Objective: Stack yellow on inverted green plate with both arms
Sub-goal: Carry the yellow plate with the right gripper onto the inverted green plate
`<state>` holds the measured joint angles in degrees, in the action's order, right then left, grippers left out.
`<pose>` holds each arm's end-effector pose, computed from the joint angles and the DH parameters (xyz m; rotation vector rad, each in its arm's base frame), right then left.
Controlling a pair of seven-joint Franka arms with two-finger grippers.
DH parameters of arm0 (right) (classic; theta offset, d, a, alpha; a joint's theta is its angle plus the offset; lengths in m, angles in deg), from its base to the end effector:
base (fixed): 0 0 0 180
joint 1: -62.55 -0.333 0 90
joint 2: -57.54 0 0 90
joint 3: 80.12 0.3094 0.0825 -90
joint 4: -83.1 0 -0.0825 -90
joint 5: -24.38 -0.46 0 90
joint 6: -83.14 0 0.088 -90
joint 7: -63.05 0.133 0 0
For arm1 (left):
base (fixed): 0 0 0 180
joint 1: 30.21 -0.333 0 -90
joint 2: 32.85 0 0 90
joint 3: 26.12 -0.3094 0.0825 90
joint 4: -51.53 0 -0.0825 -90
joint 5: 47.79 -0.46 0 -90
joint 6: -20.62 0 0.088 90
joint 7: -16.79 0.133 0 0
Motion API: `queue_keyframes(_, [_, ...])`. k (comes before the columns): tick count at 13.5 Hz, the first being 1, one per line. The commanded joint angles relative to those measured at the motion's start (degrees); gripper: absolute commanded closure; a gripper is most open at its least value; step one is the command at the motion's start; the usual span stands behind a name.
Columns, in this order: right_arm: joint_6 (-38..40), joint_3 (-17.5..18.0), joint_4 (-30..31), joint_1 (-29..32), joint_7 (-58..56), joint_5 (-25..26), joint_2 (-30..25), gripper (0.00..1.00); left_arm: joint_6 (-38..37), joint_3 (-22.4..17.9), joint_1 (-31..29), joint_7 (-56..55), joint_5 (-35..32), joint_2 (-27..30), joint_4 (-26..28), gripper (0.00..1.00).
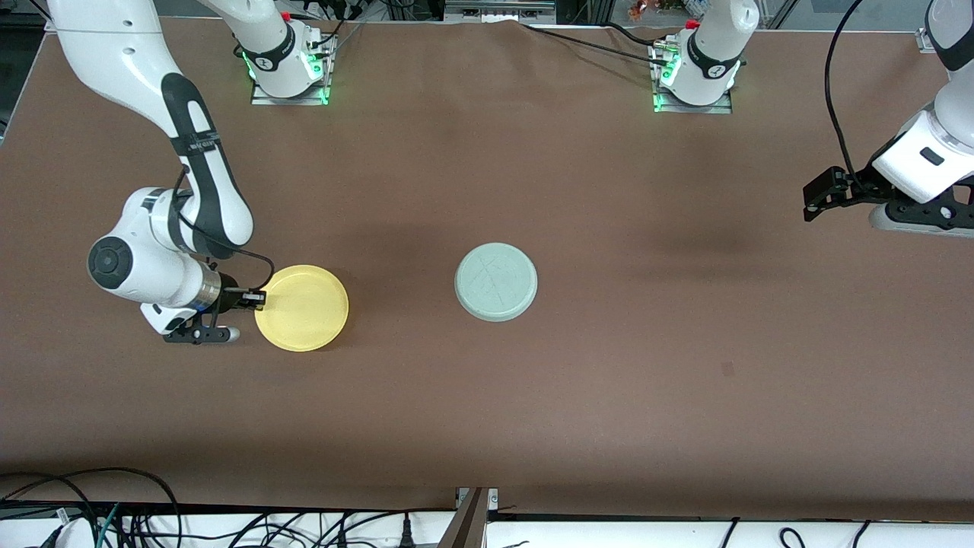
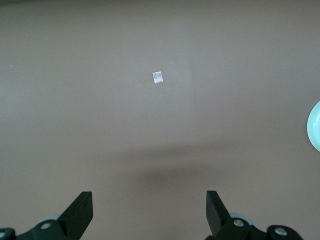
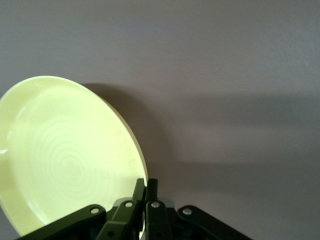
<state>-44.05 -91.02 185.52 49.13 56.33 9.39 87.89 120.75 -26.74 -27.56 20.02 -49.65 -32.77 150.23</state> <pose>0.6968 0.0468 0.1718 -3.0316 -0.0233 0.1186 0.6405 -0.0189 0.5246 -3.1054 0.1509 -0.0404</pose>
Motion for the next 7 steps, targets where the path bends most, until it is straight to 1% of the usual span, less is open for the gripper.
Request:
queue_keyframes(1, [4.40,2.97,-1.52,-0.03,2.05,-3.62,-2.39,1.00,-0.55,-0.61,0.77,0.11,0.36,0.36,-0.35,0.00])
queue_keyframes(3, [5.46,7.53,-1.70,-0.03,8.10,-5.21,-3.18,1.00,-0.99,-0.87,0.60,0.28,0.36,0.71,-1.31,0.00])
queue_keyframes(4, [4.85,10.77,-1.70,-0.03,13.44,-5.39,-3.45,1.00,-2.30,-0.88,0.25,0.37,0.36,0.71,-2.36,0.00])
queue_keyframes(7, [0.99,19.48,-1.53,-0.38,26.55,-5.39,-3.36,1.00,-4.58,-0.70,0.16,0.28,0.45,0.53,-2.73,0.00])
